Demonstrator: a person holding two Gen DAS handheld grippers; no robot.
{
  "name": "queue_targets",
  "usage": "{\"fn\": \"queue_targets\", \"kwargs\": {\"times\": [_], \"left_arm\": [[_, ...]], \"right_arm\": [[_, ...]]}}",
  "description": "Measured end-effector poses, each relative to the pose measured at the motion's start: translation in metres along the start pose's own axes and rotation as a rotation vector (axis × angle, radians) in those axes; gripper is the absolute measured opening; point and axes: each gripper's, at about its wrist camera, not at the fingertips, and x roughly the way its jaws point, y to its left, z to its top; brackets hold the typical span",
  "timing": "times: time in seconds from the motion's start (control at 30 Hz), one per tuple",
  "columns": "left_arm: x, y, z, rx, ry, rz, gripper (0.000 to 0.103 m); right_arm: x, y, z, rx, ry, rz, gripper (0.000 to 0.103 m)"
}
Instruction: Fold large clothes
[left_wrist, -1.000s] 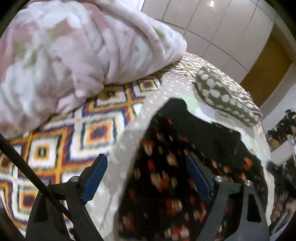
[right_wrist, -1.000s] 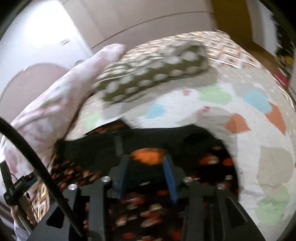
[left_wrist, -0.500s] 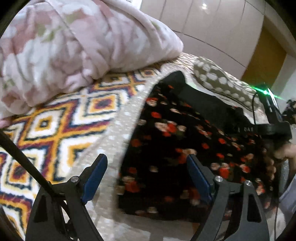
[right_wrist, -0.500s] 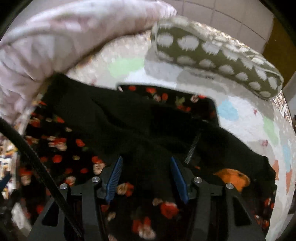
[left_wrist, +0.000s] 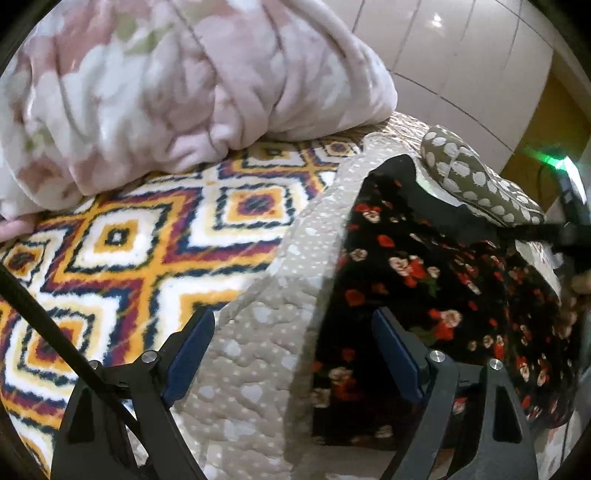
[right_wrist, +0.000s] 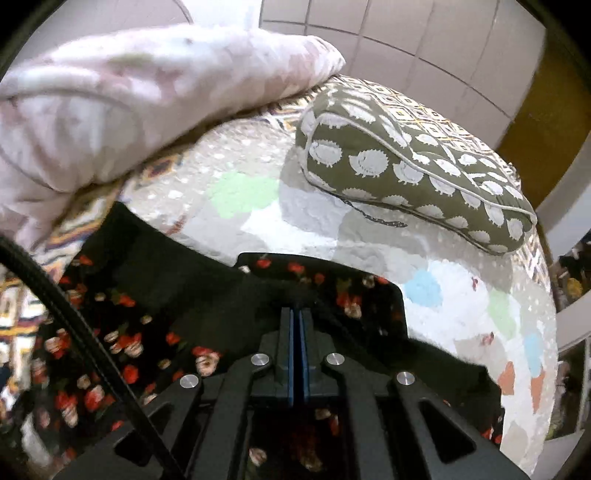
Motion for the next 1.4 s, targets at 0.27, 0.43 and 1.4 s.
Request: {"fn": "queue_targets", "kwargs": {"times": [0.27, 0.43, 1.4], "left_arm": [[0.002, 0.016, 0.002, -0.041, 0.022, 0.014, 0.086], [0.0, 0.03, 0.005, -0.078, 0.028, 0.027, 0.086], [-0.012, 0.086, 0.012, -0.128, 0.024, 0.045, 0.086]], "right_arm": [[0.033, 0.013, -0.013, -0.001, 0.089, -0.098, 0.011], [-0.044, 0.006, -0.001, 0.122, -0.086, -0.058, 0.04], [0.022, 0.166, -0.011, 0.044, 0.061, 0.123, 0.034]]}}
